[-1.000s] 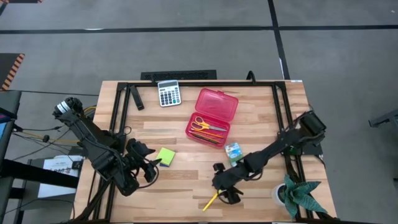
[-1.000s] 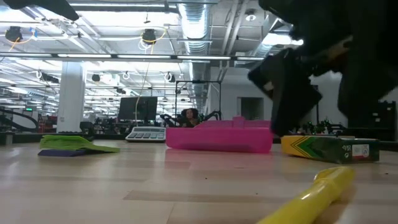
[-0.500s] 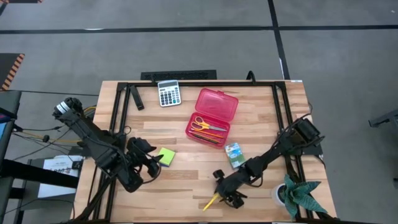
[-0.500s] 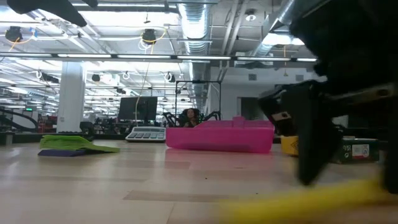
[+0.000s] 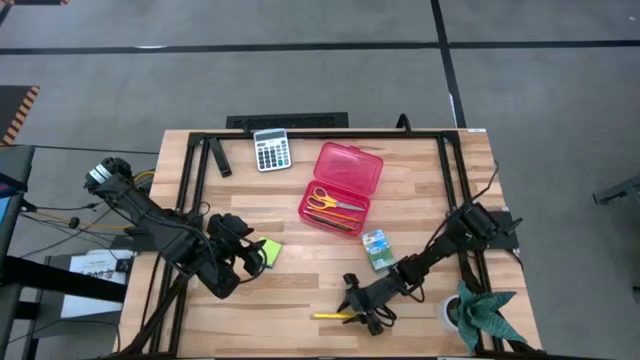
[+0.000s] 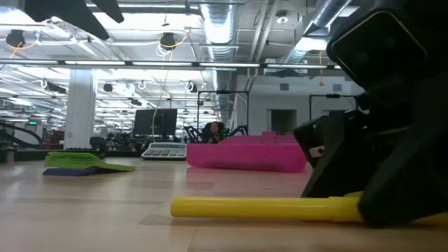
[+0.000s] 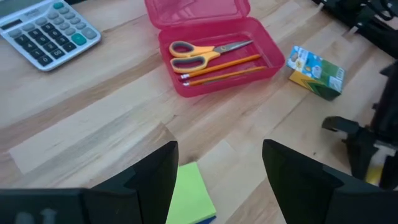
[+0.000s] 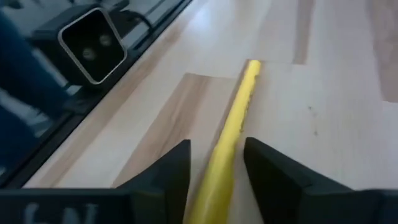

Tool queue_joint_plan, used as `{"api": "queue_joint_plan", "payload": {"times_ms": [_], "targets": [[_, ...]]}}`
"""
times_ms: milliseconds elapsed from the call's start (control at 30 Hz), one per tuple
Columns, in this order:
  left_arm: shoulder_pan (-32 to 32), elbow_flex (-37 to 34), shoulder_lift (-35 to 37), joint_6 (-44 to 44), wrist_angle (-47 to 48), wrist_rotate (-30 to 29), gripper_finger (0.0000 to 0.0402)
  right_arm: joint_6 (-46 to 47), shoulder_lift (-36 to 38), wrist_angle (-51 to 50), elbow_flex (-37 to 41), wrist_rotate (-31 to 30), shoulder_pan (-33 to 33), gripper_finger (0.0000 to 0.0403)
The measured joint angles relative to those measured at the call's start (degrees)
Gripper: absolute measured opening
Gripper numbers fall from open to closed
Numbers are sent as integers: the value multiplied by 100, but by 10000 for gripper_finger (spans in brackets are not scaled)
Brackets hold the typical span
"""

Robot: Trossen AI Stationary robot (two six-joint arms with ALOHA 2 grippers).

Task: Pack school essentials
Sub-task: Put the yellow pen into the supply box

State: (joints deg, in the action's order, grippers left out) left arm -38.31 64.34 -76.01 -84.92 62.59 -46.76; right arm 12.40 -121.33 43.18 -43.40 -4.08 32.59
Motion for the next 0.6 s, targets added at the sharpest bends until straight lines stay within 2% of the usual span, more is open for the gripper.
{"api": "queue_joint_plan", "payload": {"times_ms": [133,433,600], "targets": [[79,0,0,155,0,-2,228,244,-4,20,2,-439,119,157],[91,0,0,368,1,44,229,623,220,-367,9,-513,94,61],[90,0,0,369,0,47,228,946,240,-307,17,-479,50,38]]}}
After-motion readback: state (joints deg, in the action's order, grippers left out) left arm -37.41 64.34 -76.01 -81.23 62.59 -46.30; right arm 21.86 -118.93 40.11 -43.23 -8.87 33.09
